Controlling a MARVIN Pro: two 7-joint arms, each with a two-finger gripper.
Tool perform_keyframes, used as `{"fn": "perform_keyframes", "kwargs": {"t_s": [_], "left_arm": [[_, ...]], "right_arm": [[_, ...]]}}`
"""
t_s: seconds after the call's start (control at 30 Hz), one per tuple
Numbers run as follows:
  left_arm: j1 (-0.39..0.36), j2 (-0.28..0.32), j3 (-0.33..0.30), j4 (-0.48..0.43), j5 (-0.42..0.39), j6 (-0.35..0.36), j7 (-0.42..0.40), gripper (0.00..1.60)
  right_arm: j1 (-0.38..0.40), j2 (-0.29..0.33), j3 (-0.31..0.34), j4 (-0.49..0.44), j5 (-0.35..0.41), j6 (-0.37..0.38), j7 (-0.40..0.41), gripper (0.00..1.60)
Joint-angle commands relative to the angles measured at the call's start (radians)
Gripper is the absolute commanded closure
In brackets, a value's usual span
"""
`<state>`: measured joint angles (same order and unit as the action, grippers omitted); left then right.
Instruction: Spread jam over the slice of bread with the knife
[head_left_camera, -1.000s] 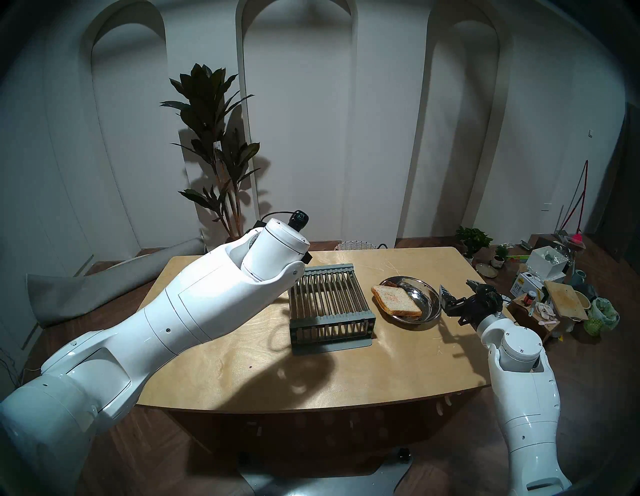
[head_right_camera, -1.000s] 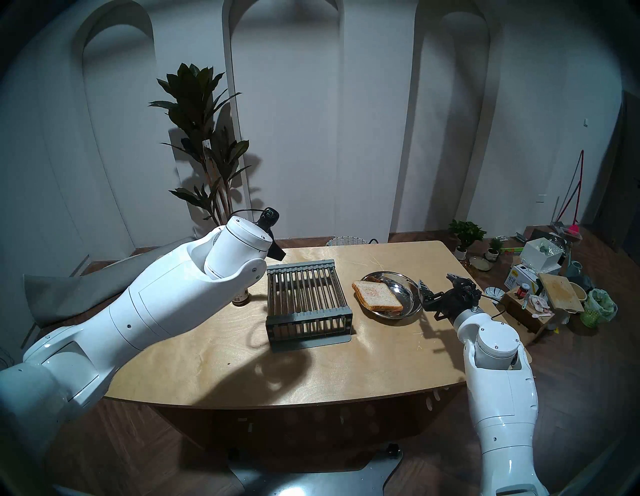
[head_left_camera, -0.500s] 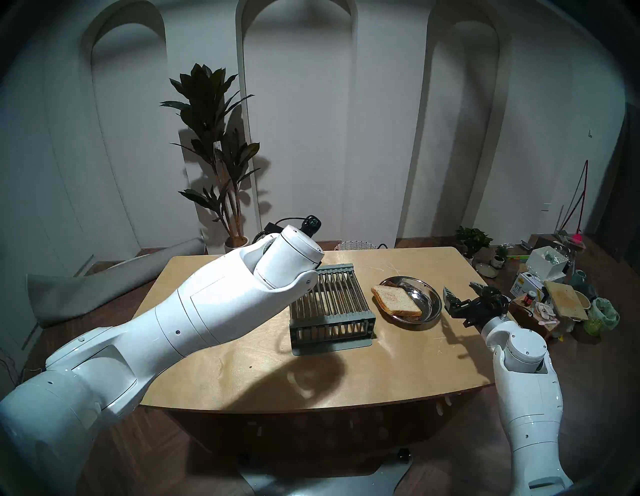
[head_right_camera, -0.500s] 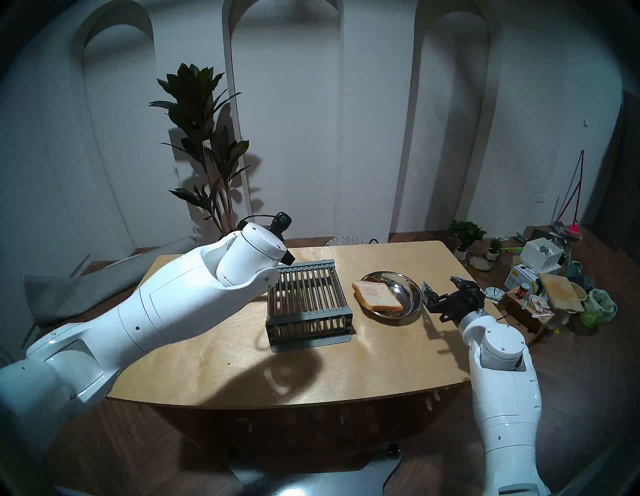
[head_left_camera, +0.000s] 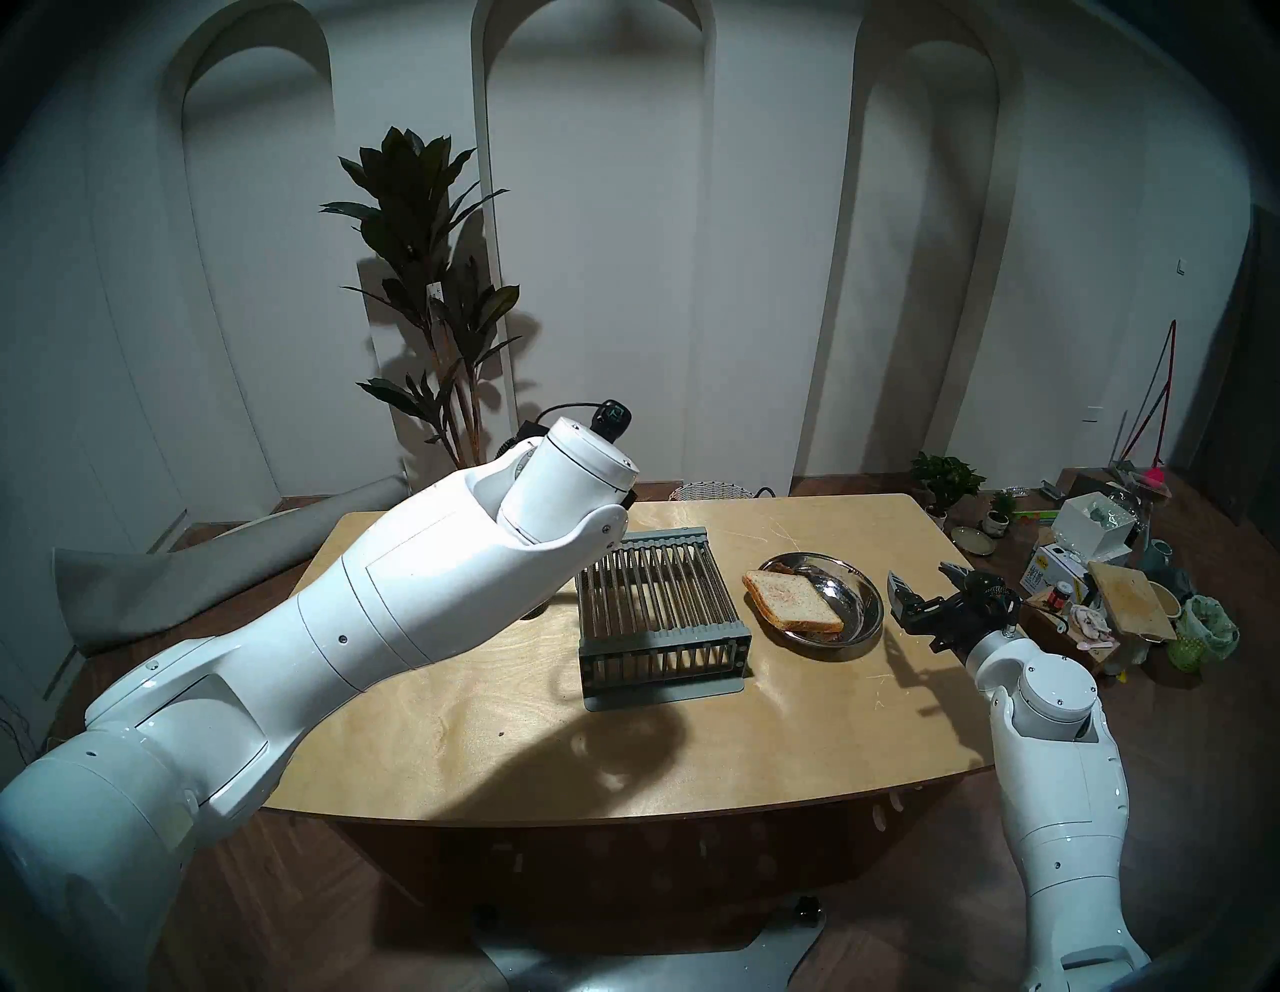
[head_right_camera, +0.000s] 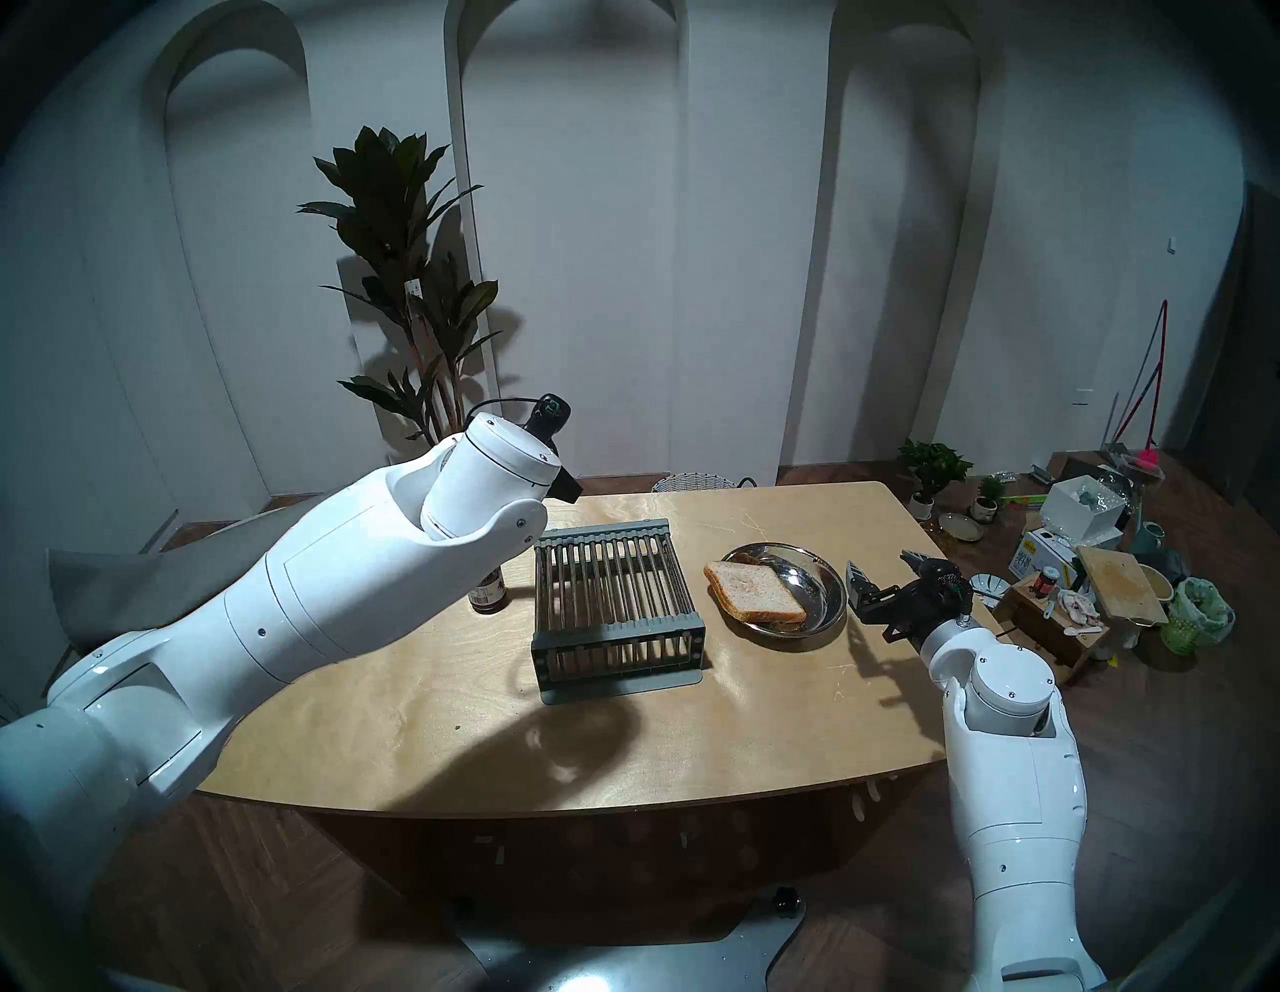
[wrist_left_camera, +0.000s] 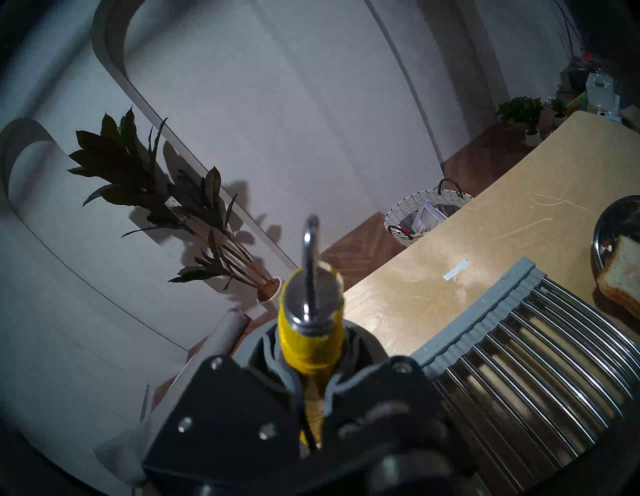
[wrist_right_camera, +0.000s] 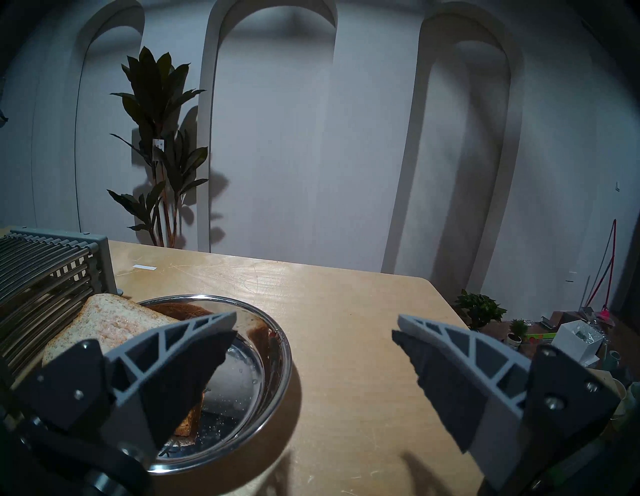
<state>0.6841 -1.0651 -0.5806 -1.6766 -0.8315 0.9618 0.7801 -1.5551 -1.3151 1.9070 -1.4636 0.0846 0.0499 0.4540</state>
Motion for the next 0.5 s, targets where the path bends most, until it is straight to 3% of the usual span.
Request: {"fn": "perform_keyframes", "kwargs": {"t_s": [0.0,0.2,0.47], "left_arm": [[-0.062,0.031,0.002,-0.042,-0.009,-0.002,0.020,1.60],[-0.069,0.044,0.010,-0.062,-0.040,-0.002,0.037,1.60],[-0.055,0.045,-0.034,-0.136,-0.084,-0.002,0.072,1.60]], "right_arm": [[0.028,0.000,-0.013,-0.014,-0.002,-0.013,0.000,0.00],[0.033,0.000,-0.021,-0.009,0.000,-0.018,0.000,0.00],[0.044,0.005,-0.026,0.009,-0.001,-0.021,-0.004,0.00]]}}
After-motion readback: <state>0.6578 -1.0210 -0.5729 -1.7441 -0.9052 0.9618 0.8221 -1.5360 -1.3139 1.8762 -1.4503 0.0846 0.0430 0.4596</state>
